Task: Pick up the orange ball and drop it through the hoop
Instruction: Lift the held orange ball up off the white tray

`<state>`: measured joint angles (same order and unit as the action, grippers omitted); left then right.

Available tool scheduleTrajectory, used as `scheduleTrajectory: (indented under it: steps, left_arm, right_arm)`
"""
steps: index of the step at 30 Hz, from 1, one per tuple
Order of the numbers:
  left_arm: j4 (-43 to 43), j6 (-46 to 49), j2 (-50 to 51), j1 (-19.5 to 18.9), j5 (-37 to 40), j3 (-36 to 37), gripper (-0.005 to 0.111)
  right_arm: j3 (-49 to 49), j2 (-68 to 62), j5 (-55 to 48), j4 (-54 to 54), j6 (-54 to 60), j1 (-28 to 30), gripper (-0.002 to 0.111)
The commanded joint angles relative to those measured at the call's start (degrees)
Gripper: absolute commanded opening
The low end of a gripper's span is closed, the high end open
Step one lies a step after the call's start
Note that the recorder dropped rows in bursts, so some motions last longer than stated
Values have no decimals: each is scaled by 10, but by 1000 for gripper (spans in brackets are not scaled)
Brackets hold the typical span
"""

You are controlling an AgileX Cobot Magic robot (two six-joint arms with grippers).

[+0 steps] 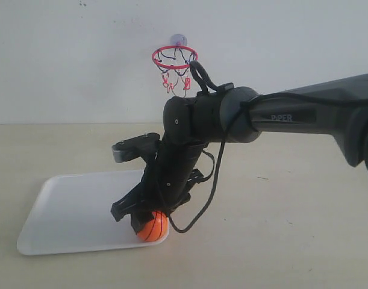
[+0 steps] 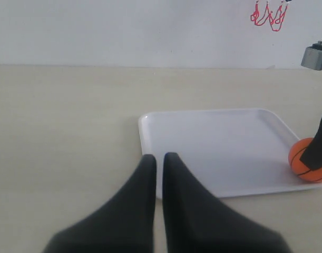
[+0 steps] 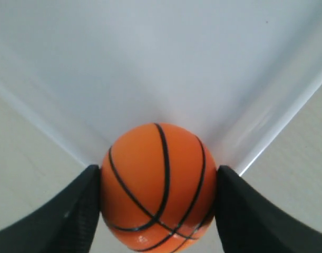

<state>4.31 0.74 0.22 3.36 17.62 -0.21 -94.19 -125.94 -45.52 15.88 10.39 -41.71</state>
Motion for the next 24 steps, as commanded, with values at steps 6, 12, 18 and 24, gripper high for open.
scheduleTrajectory:
  steps: [6, 12, 18, 24]
  left_arm:
    - [6, 2, -2, -1, -1, 2, 4]
    - [6, 2, -2, -1, -1, 2, 4]
    - [6, 2, -2, -1, -1, 2, 4]
    - [6, 2, -2, -1, -1, 2, 4]
  right_arm:
    - [-7, 9, -4, -2, -15, -1, 0]
    - [-14, 31, -11, -5, -15, -1, 0]
    - [-14, 72, -11, -12, -15, -1, 0]
    - [-14, 110, -7, -14, -13, -1, 0]
